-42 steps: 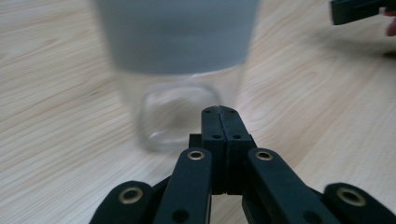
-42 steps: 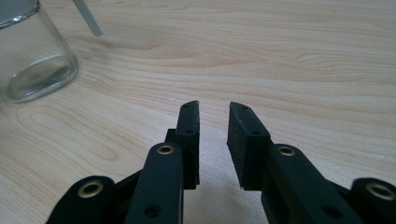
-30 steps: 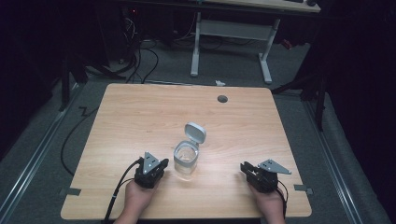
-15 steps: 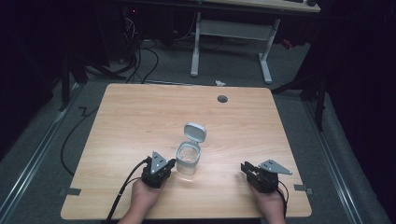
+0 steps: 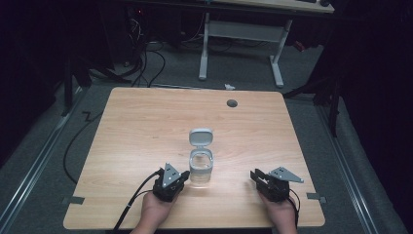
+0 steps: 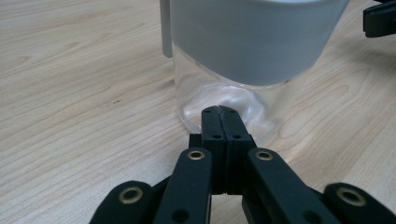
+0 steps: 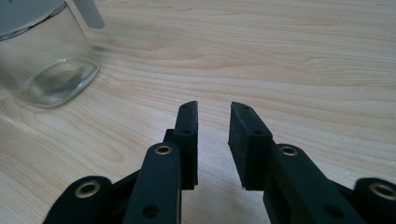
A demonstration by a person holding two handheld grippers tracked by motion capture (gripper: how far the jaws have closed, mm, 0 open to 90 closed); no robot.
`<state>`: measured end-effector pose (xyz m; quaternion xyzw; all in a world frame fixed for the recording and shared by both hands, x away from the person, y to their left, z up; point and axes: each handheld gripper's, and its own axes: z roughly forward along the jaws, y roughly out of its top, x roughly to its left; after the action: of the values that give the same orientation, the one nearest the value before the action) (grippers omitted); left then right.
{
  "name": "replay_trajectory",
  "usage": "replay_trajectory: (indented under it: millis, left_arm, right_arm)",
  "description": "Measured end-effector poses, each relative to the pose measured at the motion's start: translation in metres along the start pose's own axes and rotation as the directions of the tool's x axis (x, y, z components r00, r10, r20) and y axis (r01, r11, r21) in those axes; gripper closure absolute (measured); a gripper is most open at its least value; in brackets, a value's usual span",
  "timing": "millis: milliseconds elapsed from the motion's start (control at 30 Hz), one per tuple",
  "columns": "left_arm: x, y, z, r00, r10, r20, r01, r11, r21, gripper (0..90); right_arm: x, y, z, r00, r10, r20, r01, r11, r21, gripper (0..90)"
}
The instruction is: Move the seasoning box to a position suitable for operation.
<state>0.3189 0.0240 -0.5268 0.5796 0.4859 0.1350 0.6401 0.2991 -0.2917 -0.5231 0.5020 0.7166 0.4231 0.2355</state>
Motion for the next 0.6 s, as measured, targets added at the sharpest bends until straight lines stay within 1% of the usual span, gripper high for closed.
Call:
replay_trajectory:
  millis: [67,133,267,333,367,400,433,467,533,567,600]
  left_arm:
    - [0.0,-0.002,-0.002,1.0,0.002,-0.001,-0.002,1.0,0.004,90.0]
    - [0.0,-0.005,-0.005,1.0,-0.003,-0.001,0.003,0.9999,0.013,90.0]
    - [-0.003,-0.009,-0.011,0.9999,-0.003,0.014,0.003,0.9999,0.017,89.2]
    - [-0.012,-0.012,-0.017,0.9988,-0.01,0.049,0.009,0.9997,0.023,89.3]
    - [-0.012,-0.012,-0.017,0.9988,-0.01,0.049,0.009,0.9997,0.023,89.2]
    - [-0.016,-0.014,-0.018,0.998,-0.008,0.062,0.006,0.9997,0.025,89.2]
    - [-0.019,-0.016,-0.019,0.9975,-0.007,0.071,0.005,0.9995,0.032,89.2]
    - [-0.023,-0.019,-0.017,0.9962,-0.006,0.086,0.002,0.9992,0.04,89.2]
    - [-0.024,-0.02,-0.015,0.9959,-0.004,0.09,0.0,0.9991,0.044,89.2]
    - [-0.025,-0.02,-0.012,0.9955,-0.006,0.094,0.002,0.9988,0.048,89.3]
    - [-0.025,-0.02,-0.012,0.9955,-0.006,0.094,0.002,0.9988,0.048,89.3]
  right_arm:
    - [0.001,0.0,0.0,1.0,-0.002,-0.002,0.002,1.0,-0.003,73.2]
    - [0.003,0.001,0.0,0.9999,-0.015,-0.003,0.015,1.0,-0.005,73.6]
    - [0.008,0.004,0.0,0.9998,-0.019,0.004,0.019,1.0,-0.008,74.9]
    - [0.013,0.007,0.001,0.9999,-0.015,0.006,0.015,1.0,-0.007,76.4]
    - [0.015,0.008,0.002,0.9999,-0.014,-0.004,0.014,1.0,-0.007,77.3]
    - [0.015,0.008,0.002,0.9999,-0.014,-0.004,0.014,1.0,-0.007,77.3]
    - [0.02,0.011,0.006,0.9994,-0.029,-0.017,0.029,1.0,0.0,77.4]
    - [0.023,0.013,0.008,0.999,-0.032,-0.032,0.033,0.999,0.003,77.5]
    - [0.029,0.018,0.013,0.9982,-0.049,-0.035,0.05,0.999,0.011,79.5]
    - [0.031,0.02,0.014,0.9977,-0.055,-0.041,0.055,0.998,0.011,81.0]
    - [0.031,0.02,0.014,0.9977,-0.055,-0.041,0.055,0.998,0.011,81.0]
